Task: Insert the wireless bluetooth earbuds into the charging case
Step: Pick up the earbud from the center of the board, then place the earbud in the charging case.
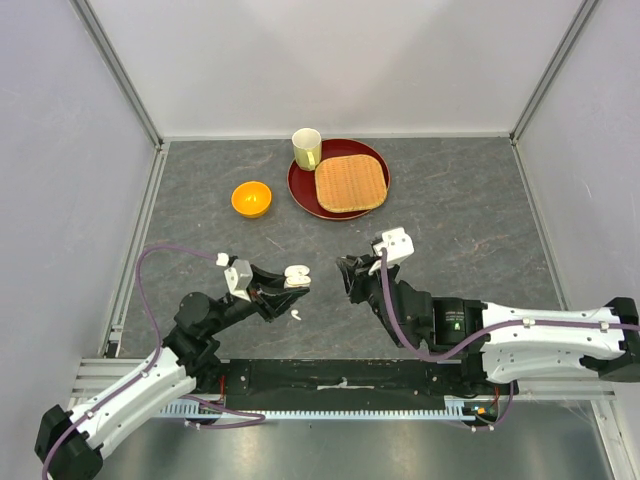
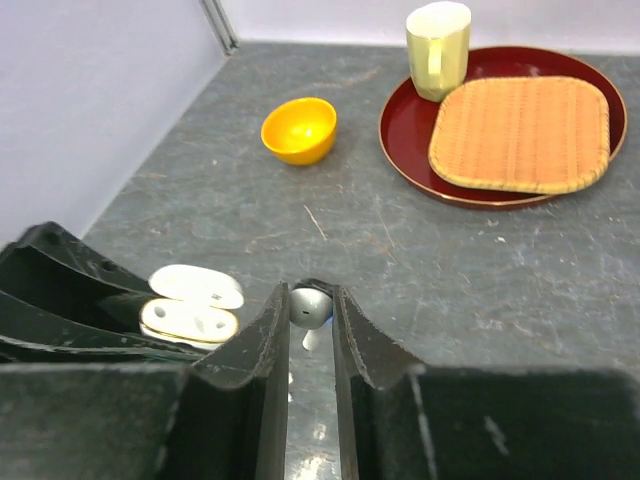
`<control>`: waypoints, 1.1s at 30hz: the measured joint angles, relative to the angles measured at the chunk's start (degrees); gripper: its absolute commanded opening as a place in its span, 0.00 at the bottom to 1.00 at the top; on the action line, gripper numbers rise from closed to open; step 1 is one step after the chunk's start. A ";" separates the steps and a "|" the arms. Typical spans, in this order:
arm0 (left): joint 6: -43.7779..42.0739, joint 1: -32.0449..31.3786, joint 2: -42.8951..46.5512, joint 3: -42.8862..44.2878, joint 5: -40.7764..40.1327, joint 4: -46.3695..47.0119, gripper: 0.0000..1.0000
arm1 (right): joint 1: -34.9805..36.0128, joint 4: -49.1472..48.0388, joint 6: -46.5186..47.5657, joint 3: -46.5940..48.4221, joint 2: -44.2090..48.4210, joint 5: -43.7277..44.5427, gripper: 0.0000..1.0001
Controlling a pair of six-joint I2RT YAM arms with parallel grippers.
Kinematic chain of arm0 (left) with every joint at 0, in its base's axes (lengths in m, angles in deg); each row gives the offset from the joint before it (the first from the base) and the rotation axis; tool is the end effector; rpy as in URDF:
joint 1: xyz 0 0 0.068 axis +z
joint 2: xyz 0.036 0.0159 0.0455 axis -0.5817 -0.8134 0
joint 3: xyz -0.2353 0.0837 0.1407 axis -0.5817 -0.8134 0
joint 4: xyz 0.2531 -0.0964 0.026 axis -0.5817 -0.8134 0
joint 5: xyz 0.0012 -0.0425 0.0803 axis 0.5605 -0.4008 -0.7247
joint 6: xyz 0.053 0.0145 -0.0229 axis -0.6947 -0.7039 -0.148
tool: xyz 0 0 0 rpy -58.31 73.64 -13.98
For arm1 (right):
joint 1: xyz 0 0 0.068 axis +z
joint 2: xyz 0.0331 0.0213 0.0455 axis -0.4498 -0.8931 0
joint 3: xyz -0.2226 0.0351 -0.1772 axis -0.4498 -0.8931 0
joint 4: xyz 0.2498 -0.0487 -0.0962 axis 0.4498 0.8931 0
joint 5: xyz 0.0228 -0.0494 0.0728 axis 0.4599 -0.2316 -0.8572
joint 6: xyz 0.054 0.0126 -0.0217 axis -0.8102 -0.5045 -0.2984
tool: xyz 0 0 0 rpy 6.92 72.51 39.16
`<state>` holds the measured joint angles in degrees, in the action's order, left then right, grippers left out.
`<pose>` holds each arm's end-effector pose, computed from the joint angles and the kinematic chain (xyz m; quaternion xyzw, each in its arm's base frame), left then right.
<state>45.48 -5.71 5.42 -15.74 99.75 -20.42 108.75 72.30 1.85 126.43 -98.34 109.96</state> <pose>0.0956 -0.1058 0.2349 0.2774 0.5660 -0.4761 0.6132 0.0678 0.2261 0.3594 -0.0685 0.7485 0.2332 0.6170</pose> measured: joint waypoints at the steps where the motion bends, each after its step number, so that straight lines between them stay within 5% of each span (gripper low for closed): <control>1: -0.02 0.00 -0.09 0.00 0.11 0.15 0.02 | 0.81 -1.68 1.25 0.02 -0.04 0.52 0.00; 19: -0.11 0.00 -1.18 0.00 5.73 7.19 0.02 | 3.34 -19.78 10.93 0.13 -3.80 -5.68 0.00; 33: -0.11 0.00 -0.74 0.09 6.58 8.15 0.02 | 4.50 -21.27 14.75 -0.09 -7.43 -10.54 0.00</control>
<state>45.37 -5.71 4.68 -15.65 106.33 -12.27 113.25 51.03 16.60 126.34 -105.77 99.43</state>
